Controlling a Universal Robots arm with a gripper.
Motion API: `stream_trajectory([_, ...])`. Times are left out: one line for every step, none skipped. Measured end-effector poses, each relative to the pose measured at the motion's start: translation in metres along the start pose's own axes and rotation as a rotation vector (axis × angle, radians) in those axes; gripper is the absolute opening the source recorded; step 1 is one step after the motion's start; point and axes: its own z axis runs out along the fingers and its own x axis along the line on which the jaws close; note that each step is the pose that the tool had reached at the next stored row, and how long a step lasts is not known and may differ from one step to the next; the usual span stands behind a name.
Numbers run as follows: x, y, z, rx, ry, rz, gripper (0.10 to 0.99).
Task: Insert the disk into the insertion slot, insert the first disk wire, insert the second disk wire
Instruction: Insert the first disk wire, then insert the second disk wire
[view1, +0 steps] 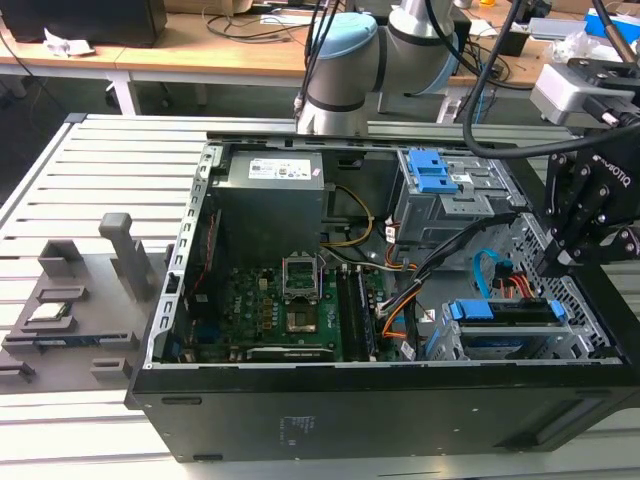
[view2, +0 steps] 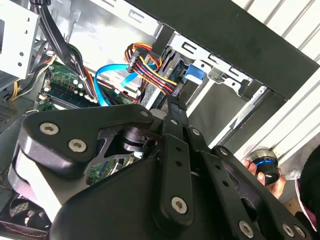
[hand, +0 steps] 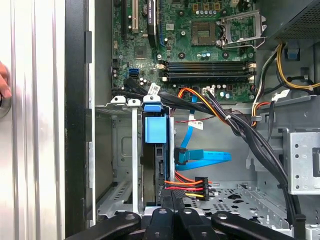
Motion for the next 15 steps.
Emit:
stream_trajectory([0.0,0.0,0.0,0.0,0.0,0.0,0.106])
stream_trajectory([0.0,0.0,0.0,0.0,0.0,0.0,0.106])
stream_trajectory([0.0,0.0,0.0,0.0,0.0,0.0,0.106])
stream_trajectory([0.0,0.0,-0.0001,0.0,0.0,0.0,0.106])
stream_trajectory([0.0,0.0,-0.0001,0.0,0.0,0.0,0.106])
stream_trajectory([0.0,0.0,-0.0001,0.0,0.0,0.0,0.106])
stream_trajectory([0.0,0.0,-0.0001,0.0,0.0,0.0,0.106])
stream_trajectory([0.0,0.0,-0.0001,0.0,-0.0001,0.0,0.106])
stream_trajectory([0.0,0.0,-0.0002,0.0,0.0,0.0,0.106])
stream_trajectory([0.0,0.0,-0.0002,0.0,0.0,0.0,0.106])
stream_trajectory([0.0,0.0,-0.0002,0.0,0.0,0.0,0.114])
stream_trajectory([0.0,0.0,-0.0002,0.0,0.0,0.0,0.173])
stream_trajectory([0.0,0.0,-0.0002,0.0,0.0,0.0,0.173])
stream_trajectory([0.0,0.0,-0.0002,0.0,0.0,0.0,0.173])
stream_trajectory([0.0,0.0,-0.0002,0.0,0.0,0.0,0.239])
